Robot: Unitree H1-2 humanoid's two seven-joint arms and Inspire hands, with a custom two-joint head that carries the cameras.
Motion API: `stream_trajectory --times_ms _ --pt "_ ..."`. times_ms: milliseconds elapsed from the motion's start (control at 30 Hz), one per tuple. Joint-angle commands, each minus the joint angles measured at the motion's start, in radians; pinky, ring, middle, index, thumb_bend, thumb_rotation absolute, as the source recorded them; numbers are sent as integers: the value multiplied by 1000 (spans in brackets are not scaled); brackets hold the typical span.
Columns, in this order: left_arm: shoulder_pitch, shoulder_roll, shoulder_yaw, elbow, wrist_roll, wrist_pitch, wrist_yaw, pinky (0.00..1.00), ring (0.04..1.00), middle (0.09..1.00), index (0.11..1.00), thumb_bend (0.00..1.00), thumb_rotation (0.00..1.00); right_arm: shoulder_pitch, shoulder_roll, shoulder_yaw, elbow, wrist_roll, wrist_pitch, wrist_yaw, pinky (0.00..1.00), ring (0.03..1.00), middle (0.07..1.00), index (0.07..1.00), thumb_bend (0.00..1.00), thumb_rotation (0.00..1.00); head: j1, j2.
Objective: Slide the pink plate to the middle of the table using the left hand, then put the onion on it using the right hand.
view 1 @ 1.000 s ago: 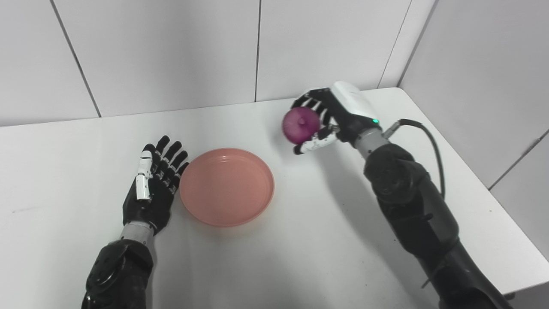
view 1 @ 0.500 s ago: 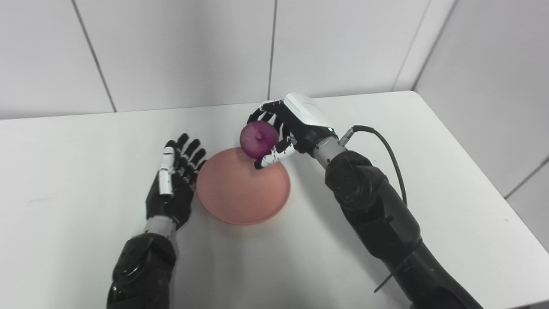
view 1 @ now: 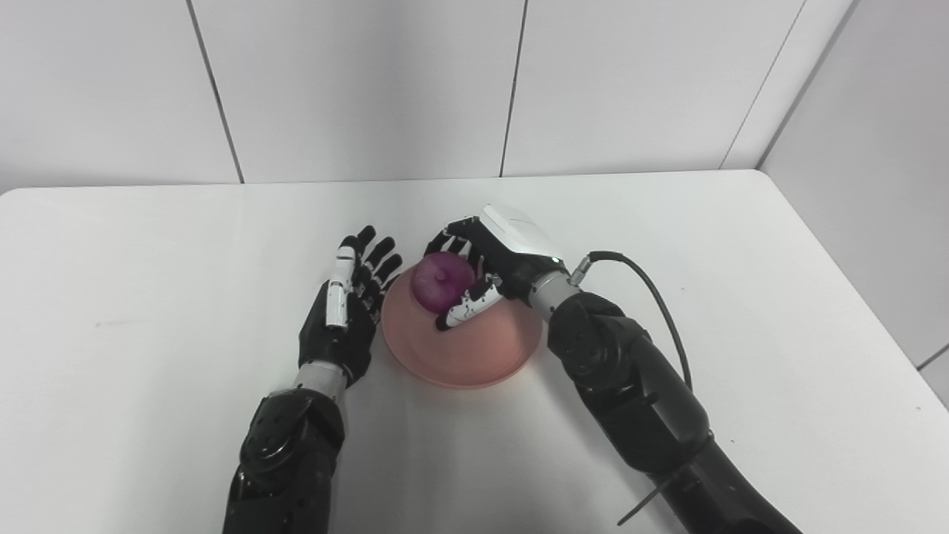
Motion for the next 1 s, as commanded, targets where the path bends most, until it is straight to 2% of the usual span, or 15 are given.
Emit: stream_trajectory --times_ms 0,233,500,633,767,800,867,900,967 --pt "27 -25 3 27 8 20 23 917 937 936 945 394 1000 -14 0 2 -3 -4 -53 -33 240 332 442 489 515 130 0 -1" --pt "25 -25 4 24 4 26 24 914 935 935 941 393 1000 4 -11 21 9 -27 -56 -48 209 299 410 489 515 129 -1 6" --pt "23 -21 5 27 0 22 20 913 933 934 941 390 1000 21 -24 25 -9 -44 -42 -46 209 307 417 489 515 128 -3 7" --pt "23 -24 9 25 -3 25 23 914 933 934 939 389 1000 28 -25 25 -22 -51 -29 -34 248 356 469 490 516 132 -4 7" --pt "23 -25 10 24 -4 27 24 913 932 933 935 391 1000 38 -21 22 -39 -56 -14 -19 227 335 463 490 521 141 -6 6" --pt "23 -24 10 26 -4 26 22 917 935 935 936 391 1000 40 -21 21 -46 -55 -10 -12 273 395 515 491 522 144 -8 5" --pt "23 -23 9 27 -2 25 22 919 936 936 937 392 1000 46 -20 13 -63 -45 -6 -1 301 432 548 492 523 147 -9 5" --pt "23 -23 7 27 0 26 23 913 934 934 937 393 1000 49 -20 8 -71 -39 -7 3 137 211 293 607 780 169 -9 5" --pt "23 -23 8 26 -2 27 23 912 934 934 938 393 1000 56 -23 -3 -97 -28 -1 24 53 87 171 710 914 204 -11 4"
